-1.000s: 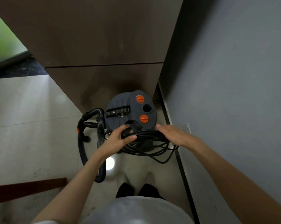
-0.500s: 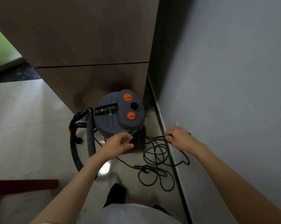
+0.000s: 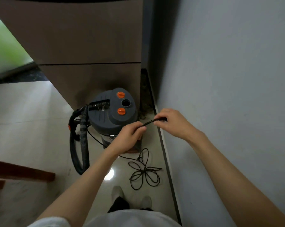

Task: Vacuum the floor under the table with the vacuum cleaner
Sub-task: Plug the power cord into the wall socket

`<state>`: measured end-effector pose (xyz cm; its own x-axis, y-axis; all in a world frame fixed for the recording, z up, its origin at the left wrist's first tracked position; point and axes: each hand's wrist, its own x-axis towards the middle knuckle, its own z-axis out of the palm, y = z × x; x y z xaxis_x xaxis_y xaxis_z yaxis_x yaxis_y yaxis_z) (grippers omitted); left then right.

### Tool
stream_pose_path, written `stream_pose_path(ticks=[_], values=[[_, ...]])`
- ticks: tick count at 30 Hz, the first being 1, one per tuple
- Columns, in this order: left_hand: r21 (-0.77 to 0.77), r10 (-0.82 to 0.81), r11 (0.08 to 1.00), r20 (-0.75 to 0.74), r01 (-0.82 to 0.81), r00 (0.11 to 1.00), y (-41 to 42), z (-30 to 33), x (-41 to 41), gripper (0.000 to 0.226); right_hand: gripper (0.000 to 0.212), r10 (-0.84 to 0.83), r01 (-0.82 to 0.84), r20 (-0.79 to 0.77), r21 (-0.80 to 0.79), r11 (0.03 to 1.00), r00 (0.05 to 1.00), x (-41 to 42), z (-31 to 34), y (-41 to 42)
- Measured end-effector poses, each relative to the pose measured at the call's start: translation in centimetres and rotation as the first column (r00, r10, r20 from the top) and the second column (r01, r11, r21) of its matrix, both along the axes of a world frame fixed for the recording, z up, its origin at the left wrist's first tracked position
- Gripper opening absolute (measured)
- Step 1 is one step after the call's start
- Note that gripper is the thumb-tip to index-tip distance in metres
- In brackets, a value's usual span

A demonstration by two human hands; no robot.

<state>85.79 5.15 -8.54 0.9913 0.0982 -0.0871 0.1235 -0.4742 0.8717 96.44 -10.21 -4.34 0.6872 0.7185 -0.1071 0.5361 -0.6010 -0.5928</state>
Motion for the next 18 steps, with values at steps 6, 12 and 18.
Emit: stream_pose_path(ticks=[6,12,18], values=[[-0.064,0.091,0.994,0.056,-0.088,0.994,0.0,2.5,-0.2,0.018,0.032,-0.394,0.371,0.216,0.141,0.918,0.894,-0.9,-0.9,-1.2],[-0.042,0.035,0.999,0.007,-0.034,0.999,0.4,0.8,-0.1,0.018,0.014,0.013,0.951,-0.996,0.087,0.298,0.087,-1.8,-1.7,2.2],[-0.086,-0.009,0.996,-0.148,-0.004,0.989,3.2,-3.0,2.2,0.014,0.016,0.217,0.981,-0.961,-0.142,0.135,-0.169,2.1,-3.6,5.2]])
